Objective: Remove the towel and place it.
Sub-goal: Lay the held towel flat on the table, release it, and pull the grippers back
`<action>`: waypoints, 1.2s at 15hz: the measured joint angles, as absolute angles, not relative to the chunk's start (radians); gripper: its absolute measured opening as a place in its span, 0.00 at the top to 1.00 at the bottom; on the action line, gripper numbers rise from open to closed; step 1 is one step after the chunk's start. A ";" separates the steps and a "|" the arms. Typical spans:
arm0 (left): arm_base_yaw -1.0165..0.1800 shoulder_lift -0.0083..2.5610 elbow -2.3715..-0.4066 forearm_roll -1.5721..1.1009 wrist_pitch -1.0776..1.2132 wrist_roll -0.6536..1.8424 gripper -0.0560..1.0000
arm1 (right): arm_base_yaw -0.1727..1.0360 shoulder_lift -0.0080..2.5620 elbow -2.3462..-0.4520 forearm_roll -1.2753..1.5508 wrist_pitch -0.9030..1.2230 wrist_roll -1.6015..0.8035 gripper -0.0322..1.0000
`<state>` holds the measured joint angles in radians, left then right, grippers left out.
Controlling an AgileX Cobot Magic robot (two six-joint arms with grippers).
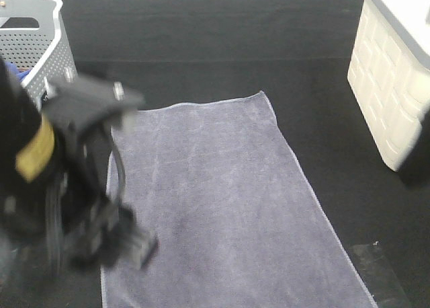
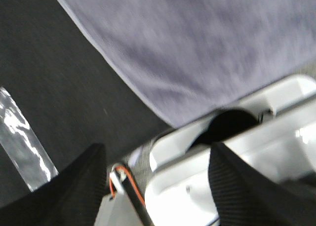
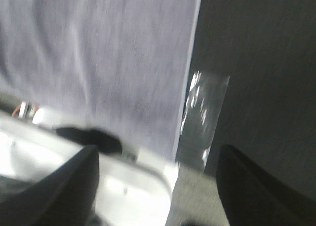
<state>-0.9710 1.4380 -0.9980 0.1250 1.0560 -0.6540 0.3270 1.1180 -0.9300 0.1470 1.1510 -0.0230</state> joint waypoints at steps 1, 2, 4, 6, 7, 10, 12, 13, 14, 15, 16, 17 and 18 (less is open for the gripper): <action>-0.913 1.438 -1.013 0.138 1.014 -0.623 0.39 | 0.327 1.167 -0.979 0.133 1.131 -0.023 0.35; -0.853 1.438 -1.020 0.141 0.959 -0.594 0.39 | 0.327 1.215 -1.034 0.124 1.107 -0.023 0.35; -0.733 1.438 -1.023 0.143 0.817 -0.551 0.39 | 0.327 1.320 -1.134 0.123 1.071 -0.023 0.35; -0.630 1.438 -1.023 0.147 0.670 -0.519 0.39 | 0.327 1.453 -1.277 0.122 1.025 -0.023 0.36; -0.585 1.440 -1.023 0.148 0.601 -0.513 0.39 | 0.327 1.475 -1.300 0.122 1.013 -0.023 0.38; -0.474 1.526 -1.073 0.150 0.494 -0.497 0.39 | 0.327 1.629 -1.438 0.121 0.941 -0.034 0.44; -0.440 1.656 -1.164 0.150 0.494 -0.448 0.39 | 0.327 1.757 -1.528 0.119 0.883 -0.062 0.47; -0.440 1.721 -1.207 0.150 0.494 -0.433 0.39 | 0.327 1.816 -1.563 0.119 0.865 -0.074 0.47; -0.440 1.779 -1.258 0.148 0.494 -0.426 0.39 | 0.327 1.872 -1.606 0.119 0.846 -0.084 0.47; -0.440 1.836 -1.304 0.147 0.494 -0.425 0.39 | 0.327 1.929 -1.646 0.119 0.832 -0.101 0.47; -0.440 1.898 -1.350 0.147 0.494 -0.423 0.39 | 0.327 1.991 -1.691 0.119 0.822 -0.113 0.47; -0.440 1.956 -1.401 0.143 0.495 -0.422 0.39 | 0.327 2.052 -1.731 0.119 0.816 -0.130 0.47; -0.440 2.002 -1.451 0.138 0.500 -0.422 0.39 | 0.327 2.104 -1.771 0.119 0.808 -0.137 0.47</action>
<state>-0.4400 2.0020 -1.4510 0.1380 0.5000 -0.4220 0.3270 2.1040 -1.7710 0.1190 0.8080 -0.1370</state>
